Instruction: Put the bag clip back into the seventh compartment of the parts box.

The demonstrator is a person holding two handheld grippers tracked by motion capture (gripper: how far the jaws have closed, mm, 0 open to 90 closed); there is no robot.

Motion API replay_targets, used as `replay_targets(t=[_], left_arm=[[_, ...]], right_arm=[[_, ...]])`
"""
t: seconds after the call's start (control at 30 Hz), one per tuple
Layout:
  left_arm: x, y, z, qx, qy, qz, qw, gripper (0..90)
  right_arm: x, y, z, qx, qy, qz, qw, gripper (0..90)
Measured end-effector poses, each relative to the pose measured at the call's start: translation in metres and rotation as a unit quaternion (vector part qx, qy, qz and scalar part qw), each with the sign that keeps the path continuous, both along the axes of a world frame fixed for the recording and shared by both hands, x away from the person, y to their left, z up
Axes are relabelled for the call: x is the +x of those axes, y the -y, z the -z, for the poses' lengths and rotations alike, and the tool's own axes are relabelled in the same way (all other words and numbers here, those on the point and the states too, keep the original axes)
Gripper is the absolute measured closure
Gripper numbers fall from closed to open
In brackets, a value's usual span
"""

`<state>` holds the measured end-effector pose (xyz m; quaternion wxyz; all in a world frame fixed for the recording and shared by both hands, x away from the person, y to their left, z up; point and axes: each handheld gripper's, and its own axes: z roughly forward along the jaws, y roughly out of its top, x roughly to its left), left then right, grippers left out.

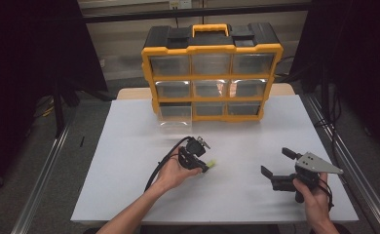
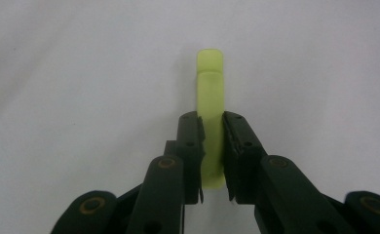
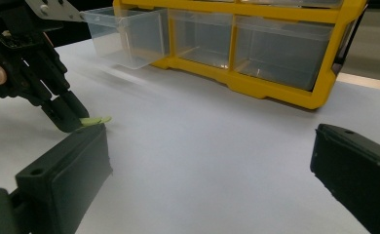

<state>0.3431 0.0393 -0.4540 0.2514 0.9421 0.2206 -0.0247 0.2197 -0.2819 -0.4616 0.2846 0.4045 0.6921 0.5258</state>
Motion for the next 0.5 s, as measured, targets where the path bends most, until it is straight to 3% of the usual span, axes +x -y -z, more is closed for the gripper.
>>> replay_targets(t=[0.1, 0.17, 0.3, 0.5], left_arm=[[0.0, -0.002, -0.003, -0.001, 0.005, 0.008, 1.0, 78.6], [-0.001, -0.004, -0.005, -0.019, 0.01, 0.015, 0.9996, 78.6], [-0.001, -0.009, -0.009, -0.034, 0.016, 0.017, 0.9992, 78.6], [-0.004, -0.015, -0.015, -0.065, 0.029, 0.008, 0.9974, 78.6]], right_arm=[[0.0, 0.0, 0.0, 0.0, 0.0, 0.0, 1.0, 0.7], [0.0, 0.0, 0.0, 0.0, 0.001, -0.001, 1.0, 0.7], [0.0, 0.0, 0.0, 0.0, 0.0, -0.001, 1.0, 0.6], [0.0, 0.0, 0.0, 0.001, 0.001, 0.0, 1.0, 0.7]])
